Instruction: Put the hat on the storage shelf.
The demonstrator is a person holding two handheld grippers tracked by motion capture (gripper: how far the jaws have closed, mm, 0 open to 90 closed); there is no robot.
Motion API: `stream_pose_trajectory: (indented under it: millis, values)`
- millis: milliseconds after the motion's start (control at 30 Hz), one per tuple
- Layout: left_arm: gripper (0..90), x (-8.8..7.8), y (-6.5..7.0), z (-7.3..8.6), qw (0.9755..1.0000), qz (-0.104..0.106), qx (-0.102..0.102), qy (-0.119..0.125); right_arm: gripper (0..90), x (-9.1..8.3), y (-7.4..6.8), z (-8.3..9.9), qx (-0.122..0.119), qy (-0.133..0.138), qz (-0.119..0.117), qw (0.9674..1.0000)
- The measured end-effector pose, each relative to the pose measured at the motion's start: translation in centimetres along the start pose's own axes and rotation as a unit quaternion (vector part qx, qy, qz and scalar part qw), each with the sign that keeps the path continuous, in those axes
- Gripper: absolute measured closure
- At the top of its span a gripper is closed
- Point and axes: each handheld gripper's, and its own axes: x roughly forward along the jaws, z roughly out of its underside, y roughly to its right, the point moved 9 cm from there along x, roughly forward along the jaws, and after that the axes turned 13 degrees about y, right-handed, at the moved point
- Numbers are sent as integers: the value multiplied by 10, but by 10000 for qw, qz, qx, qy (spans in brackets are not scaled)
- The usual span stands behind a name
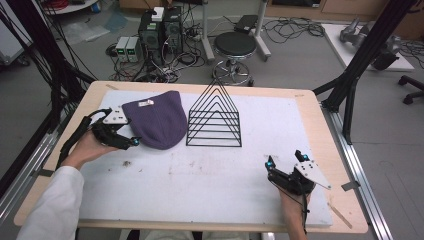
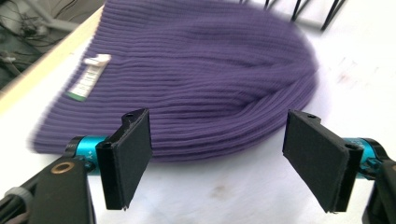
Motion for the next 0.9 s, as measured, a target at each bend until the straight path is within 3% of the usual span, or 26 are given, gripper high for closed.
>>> stream_pose_trajectory:
  millis: [67, 233, 400, 433, 467, 533, 600, 667, 700, 767, 900]
  values:
    - [231, 2, 1, -11, 9999, 92, 11, 122, 52, 0, -1, -1, 15, 10, -13, 10000]
    - [224, 21, 6, -8, 9984, 347, 299, -321, 52, -1, 0, -1, 31, 30, -27, 10000]
    - [214, 34, 12, -7, 9957, 618, 479, -491, 52, -3, 1, 0, 60, 15, -66, 10000]
    - [214, 42, 16, -5, 9935, 752, 588, -622, 52, -3, 1, 0, 114, 4, -58, 9999]
    - [214, 42, 16, -5, 9935, 752, 588, -622, 52, -3, 1, -1, 114, 20, -58, 9999]
    - [217, 51, 22, 2, 9894, 954, 740, -810, 52, -3, 1, -1, 127, 39, -71, 9999]
    - [224, 53, 23, 4, 9883, 1003, 767, -854, 52, -4, 1, -1, 148, 24, -82, 9999]
    - [230, 56, 26, 11, 9853, 1192, 759, -958, 52, -4, 0, 0, 152, -1, -97, 9998]
    - [231, 56, 26, 11, 9853, 1192, 759, -958, 52, -4, 0, 0, 152, -1, -97, 9998]
    - [231, 62, 28, 21, 9821, 1237, 792, -1182, 52, -4, 1, 0, 100, 7, -69, 9999]
    - [229, 69, 28, 27, 9813, 1204, 786, -1283, 51, -5, 2, -1, 119, 51, -9, 9999]
